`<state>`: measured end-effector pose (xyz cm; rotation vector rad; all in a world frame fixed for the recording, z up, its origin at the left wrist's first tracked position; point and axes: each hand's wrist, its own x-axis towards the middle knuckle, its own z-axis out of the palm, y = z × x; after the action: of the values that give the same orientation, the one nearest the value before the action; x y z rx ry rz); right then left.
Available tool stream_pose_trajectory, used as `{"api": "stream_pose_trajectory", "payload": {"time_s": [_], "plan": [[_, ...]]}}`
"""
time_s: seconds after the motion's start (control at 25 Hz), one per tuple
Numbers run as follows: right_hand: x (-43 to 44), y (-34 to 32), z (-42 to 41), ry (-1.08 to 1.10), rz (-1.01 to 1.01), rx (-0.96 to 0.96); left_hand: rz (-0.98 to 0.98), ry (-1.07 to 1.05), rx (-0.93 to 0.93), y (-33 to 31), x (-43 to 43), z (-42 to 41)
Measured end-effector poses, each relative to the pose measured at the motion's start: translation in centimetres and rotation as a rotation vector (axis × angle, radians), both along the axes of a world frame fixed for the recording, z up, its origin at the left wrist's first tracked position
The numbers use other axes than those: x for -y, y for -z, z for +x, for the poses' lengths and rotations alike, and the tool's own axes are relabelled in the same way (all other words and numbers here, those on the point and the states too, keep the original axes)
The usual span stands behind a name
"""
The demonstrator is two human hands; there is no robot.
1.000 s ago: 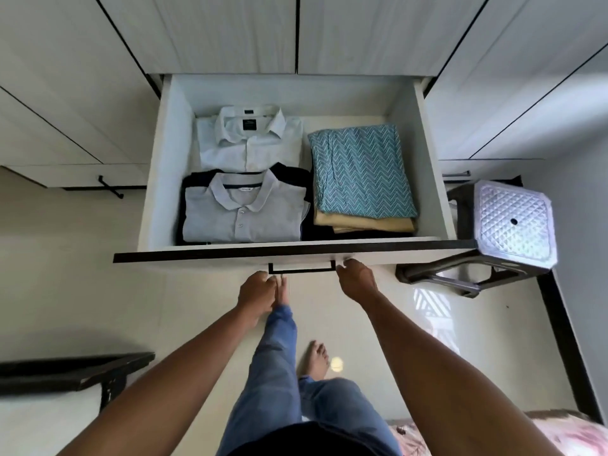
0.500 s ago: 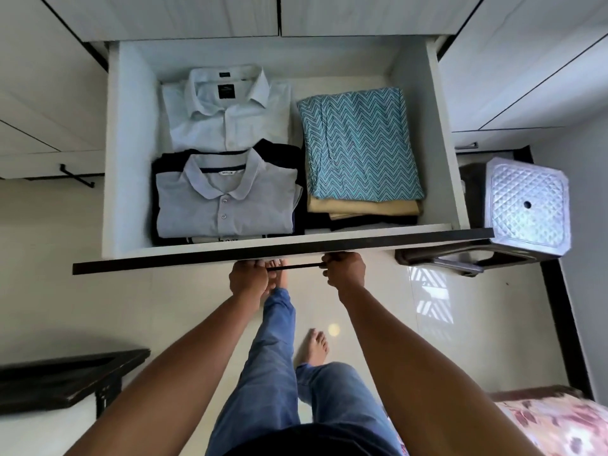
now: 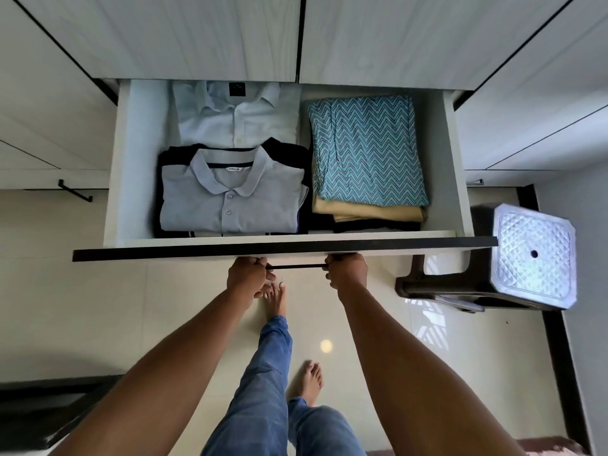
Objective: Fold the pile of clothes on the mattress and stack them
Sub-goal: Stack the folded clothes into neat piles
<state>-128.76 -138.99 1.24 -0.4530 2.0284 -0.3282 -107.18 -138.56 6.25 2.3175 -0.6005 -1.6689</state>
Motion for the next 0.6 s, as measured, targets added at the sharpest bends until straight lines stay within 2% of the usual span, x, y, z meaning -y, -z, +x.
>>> {"api": "stream_pose_trajectory", "payload": {"time_s": [0.6], "plan": [[13.2,-3.7,1.9,-0.014,-0.066,0.0,-0.047,0.087,0.034,0.0,13.3,0.8]]}}
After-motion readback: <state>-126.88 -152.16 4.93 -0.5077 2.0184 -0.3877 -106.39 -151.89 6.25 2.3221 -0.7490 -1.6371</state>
